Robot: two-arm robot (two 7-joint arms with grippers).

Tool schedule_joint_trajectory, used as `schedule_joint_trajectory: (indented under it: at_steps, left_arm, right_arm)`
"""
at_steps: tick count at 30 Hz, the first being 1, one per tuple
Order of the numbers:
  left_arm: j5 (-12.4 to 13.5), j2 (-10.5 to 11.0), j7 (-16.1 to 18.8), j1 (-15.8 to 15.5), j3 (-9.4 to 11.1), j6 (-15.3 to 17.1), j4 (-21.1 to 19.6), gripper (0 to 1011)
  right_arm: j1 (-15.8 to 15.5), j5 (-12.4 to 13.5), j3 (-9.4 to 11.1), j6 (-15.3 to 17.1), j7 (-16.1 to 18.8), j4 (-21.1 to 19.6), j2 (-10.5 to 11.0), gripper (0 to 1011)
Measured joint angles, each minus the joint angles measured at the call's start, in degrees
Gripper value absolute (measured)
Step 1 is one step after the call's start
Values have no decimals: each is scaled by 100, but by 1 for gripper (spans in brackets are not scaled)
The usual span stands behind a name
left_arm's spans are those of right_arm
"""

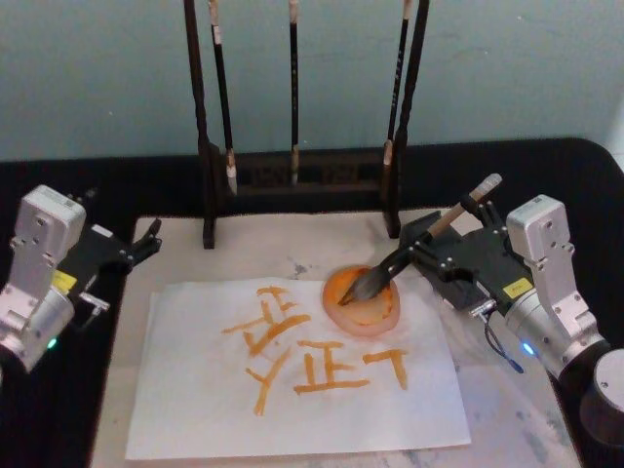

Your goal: Pick up the brush from the inkstone, write on the paper, then place the brush back to its original position.

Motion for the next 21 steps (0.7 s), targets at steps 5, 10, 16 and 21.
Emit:
schedule_joint_trajectory:
  at_steps: [5,10,16,21]
  left_arm:
    - [0,0,0,0,0,0,0,1010]
    - [0,0,0,0,0,0,0,1010]
    - [0,0,0,0,0,0,0,1010]
    - [0,0,0,0,0,0,0,1010]
  right_arm:
    - [0,4,0,3,3,0,0,1000]
    - [0,7,0,5,3,0,0,1000]
    - [0,10,0,5,3,0,0,1000]
    - [0,10,0,4,2,0,0,1000]
